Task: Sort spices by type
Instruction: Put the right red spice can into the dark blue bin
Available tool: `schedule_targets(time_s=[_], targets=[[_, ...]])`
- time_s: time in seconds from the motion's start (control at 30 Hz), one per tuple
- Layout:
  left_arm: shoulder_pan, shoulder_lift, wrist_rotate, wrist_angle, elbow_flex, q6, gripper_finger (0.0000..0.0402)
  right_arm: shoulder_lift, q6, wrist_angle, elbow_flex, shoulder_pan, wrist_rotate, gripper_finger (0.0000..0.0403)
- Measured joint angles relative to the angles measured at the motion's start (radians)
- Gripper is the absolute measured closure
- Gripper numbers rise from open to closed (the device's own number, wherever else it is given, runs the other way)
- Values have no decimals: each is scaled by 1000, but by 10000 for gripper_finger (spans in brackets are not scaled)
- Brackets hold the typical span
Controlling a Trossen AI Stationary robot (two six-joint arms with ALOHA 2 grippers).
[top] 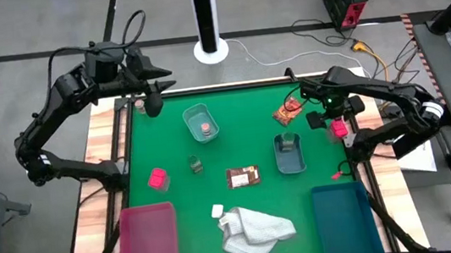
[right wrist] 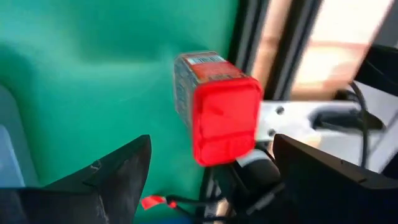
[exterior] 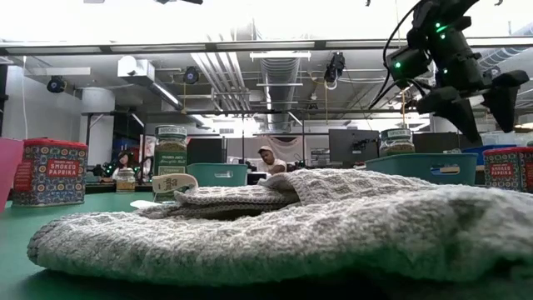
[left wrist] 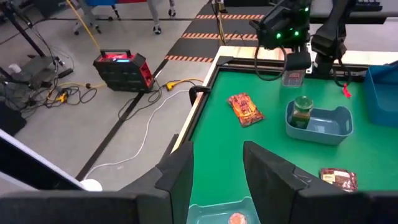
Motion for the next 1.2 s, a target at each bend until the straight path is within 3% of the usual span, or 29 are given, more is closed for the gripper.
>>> schedule_targets(time_s=[0.6,0.83,1.07,1.2], targets=[[0,2,1,-9,0,-18,278,-2,-107,76,-154,-54,-47,69],[0,2,2,-7,0,4,278,57,-167,97,-149,-58,-23,78],[0,2,2,3,0,-3,278,129,-185,120,-135,-56,-112,75],[0,4,2,3,0,5,278,142,-170,171,-129,-55,-143,97]])
